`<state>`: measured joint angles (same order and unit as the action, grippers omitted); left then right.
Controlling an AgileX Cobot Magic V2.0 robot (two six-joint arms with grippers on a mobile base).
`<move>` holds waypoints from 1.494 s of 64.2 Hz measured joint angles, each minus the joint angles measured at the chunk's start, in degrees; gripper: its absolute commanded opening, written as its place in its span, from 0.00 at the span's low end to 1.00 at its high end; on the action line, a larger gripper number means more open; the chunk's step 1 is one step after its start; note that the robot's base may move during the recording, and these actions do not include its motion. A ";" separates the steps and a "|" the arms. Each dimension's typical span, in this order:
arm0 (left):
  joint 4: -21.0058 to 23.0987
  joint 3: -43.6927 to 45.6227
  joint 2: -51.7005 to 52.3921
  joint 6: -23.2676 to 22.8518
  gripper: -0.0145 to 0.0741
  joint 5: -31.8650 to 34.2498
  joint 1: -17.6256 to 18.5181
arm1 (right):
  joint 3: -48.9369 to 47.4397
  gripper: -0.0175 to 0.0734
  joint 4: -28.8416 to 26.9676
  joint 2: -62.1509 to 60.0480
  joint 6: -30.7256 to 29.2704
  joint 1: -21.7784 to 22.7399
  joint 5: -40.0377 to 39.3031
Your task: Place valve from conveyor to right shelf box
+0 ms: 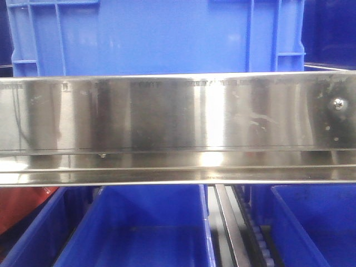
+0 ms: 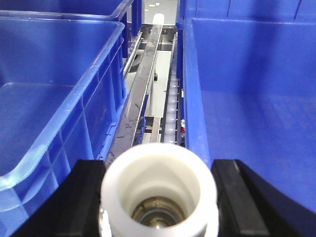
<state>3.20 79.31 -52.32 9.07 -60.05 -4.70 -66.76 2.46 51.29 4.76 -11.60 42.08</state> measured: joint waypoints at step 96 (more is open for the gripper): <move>2.55 3.14 -4.07 0.00 0.04 12.67 3.62 | -8.84 0.01 0.96 4.07 -3.19 -3.97 -0.31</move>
<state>5.74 82.45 -56.40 9.07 -47.39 -1.08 -75.60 3.43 55.36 1.57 -15.57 41.76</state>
